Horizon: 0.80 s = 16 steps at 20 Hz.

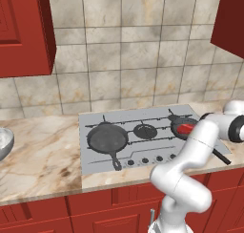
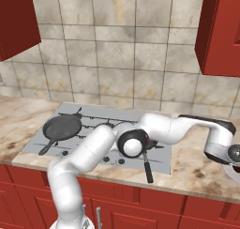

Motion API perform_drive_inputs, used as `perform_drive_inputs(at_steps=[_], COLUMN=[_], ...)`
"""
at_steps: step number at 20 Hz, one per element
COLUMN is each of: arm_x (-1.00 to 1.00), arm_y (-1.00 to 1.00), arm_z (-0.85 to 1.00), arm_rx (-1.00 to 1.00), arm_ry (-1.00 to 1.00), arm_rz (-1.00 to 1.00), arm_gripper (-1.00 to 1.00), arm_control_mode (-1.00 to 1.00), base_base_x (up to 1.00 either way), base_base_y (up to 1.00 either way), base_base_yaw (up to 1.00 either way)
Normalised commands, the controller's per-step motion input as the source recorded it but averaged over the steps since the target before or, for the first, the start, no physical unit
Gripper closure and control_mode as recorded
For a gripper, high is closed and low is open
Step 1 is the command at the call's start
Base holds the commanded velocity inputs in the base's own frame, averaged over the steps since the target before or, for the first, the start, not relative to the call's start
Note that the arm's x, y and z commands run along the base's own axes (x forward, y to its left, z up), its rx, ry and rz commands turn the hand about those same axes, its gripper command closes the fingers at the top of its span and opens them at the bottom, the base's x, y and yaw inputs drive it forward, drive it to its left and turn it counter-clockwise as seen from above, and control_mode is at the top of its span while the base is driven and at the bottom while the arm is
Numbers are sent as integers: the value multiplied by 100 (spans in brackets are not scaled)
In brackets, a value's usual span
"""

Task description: Place one of the steaks on the plate and the other in the bowl. Then place the bowl in the fridge.

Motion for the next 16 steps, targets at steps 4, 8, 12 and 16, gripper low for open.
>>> perform_drive_inputs(at_steps=[4, 8, 12, 16], arm_x=[0, -9, 0, 0], arm_y=[1, 54, 100, 100], arm_z=[6, 23, 50, 73], arm_rx=[0, 0, 0, -2], arm_ry=[-32, -35, -25, -1], arm_rz=[0, 0, 0, 0], arm_gripper=[-100, -100, -100, -100], arm_control_mode=[-100, -100, -100, -100], base_base_x=[0, 0, 0, 0], base_base_y=[0, 0, 0, 0], base_base_yaw=[0, 0, 0, 0])
